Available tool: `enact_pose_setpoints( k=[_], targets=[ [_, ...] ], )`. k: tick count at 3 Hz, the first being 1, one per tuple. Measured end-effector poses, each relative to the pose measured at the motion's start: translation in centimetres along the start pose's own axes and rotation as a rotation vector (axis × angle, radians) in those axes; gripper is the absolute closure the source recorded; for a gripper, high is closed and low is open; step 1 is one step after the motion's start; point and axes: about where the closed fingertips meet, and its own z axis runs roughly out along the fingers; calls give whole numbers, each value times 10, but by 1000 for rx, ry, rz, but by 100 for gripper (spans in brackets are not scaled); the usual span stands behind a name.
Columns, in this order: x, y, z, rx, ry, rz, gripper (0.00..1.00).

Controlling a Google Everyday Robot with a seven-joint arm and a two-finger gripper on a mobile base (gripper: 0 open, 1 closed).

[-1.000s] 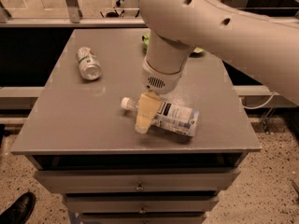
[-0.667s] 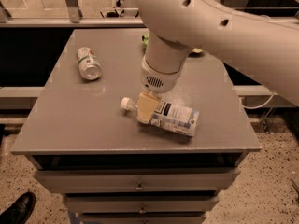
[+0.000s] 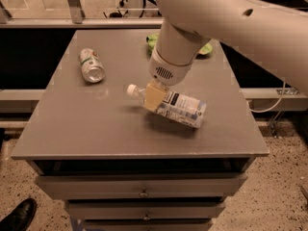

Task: Place blue plastic bottle upright

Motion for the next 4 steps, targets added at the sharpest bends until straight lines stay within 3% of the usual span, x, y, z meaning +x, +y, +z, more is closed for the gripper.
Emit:
enact_pose_setpoints(
  k=[1, 2, 3, 4],
  targets=[
    [-10, -34, -28, 16, -185, 6, 100],
    [-22, -61, -53, 5, -419, -13, 100],
    [-26, -78, -75, -27, -683, -26, 100],
    [-27, -70, -101, -91, -937, -68, 100]
  ],
)
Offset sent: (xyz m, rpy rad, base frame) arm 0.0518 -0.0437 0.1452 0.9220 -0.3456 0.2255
